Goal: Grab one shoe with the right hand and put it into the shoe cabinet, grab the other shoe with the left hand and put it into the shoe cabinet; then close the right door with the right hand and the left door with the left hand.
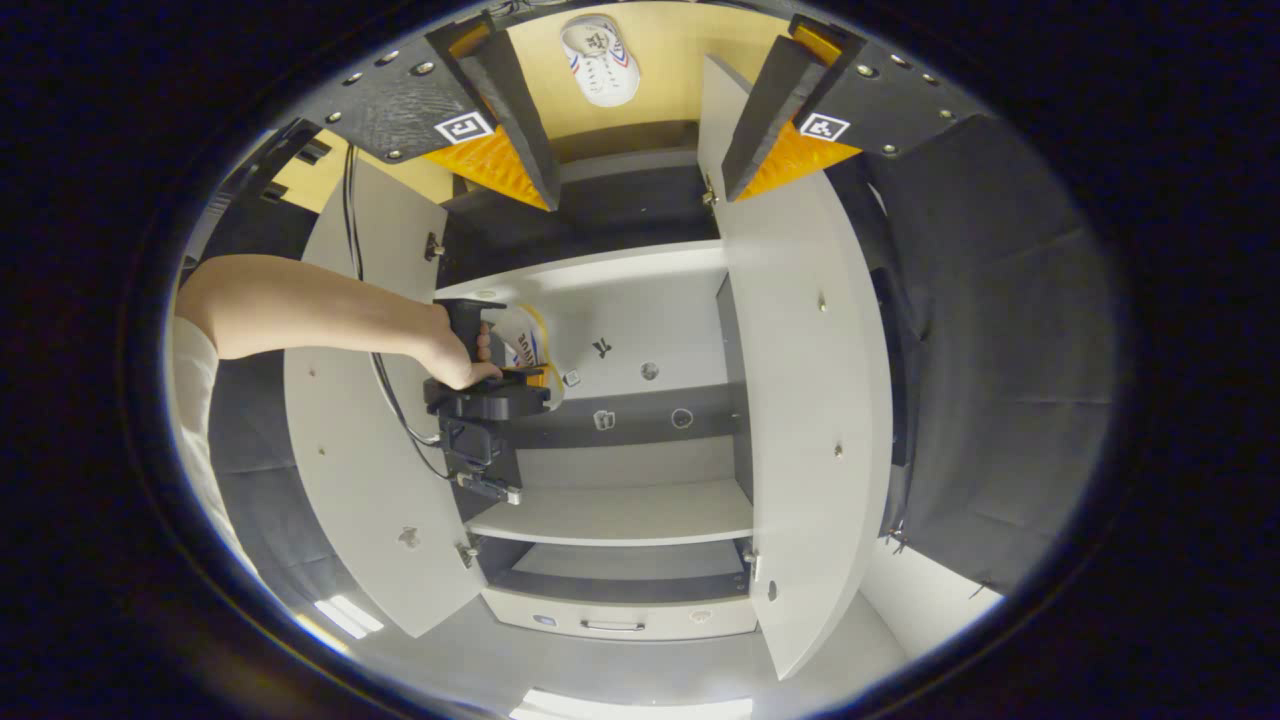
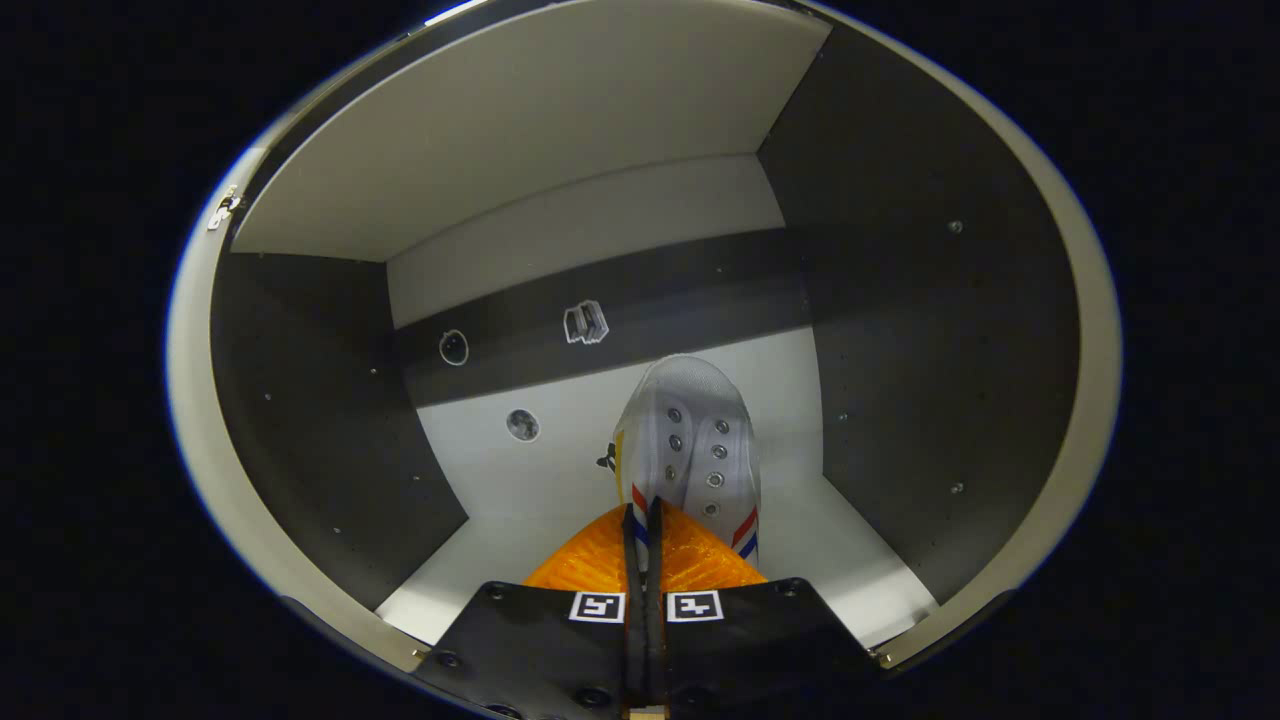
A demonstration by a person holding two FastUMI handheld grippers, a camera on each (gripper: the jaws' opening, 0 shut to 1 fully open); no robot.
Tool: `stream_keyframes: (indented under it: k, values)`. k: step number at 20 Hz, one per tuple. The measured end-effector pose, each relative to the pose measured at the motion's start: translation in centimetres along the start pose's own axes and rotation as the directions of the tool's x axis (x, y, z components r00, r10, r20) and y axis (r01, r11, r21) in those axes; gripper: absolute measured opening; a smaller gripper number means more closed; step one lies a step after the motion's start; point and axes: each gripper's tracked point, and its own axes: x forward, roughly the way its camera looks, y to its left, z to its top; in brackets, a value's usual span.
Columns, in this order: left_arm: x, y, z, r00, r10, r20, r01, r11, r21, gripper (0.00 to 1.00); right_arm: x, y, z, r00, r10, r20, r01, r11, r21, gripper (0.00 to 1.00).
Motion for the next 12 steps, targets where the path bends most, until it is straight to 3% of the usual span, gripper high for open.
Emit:
stream_keyframes:
  k: [3, 9, 12]
  values:
    - [-0.1, 0.3, 0.2, 0.998, 0.069, -0.012, -0.069, 0.997, -0.02, 0.94, 2.3, -0.2, -1.5, 0.999, 0.006, -0.046, -0.005, 1.0, 0.017, 0.01]
    - [-1.5, -0.1, -1.1, 0.988, 0.141, -0.069, -0.143, 0.989, -0.033, 0.91, 4.8, 0.1, -3.5, 0.995, 0.023, -0.098, -0.017, 0.998, 0.059, 0.01]
    - [-2.2, -0.2, -1.8, 0.976, 0.193, -0.097, -0.2, 0.978, -0.06, 0.96, 5.4, -0.5, -4.4, 0.992, 0.012, -0.127, -0.002, 0.997, 0.075, 0.0]
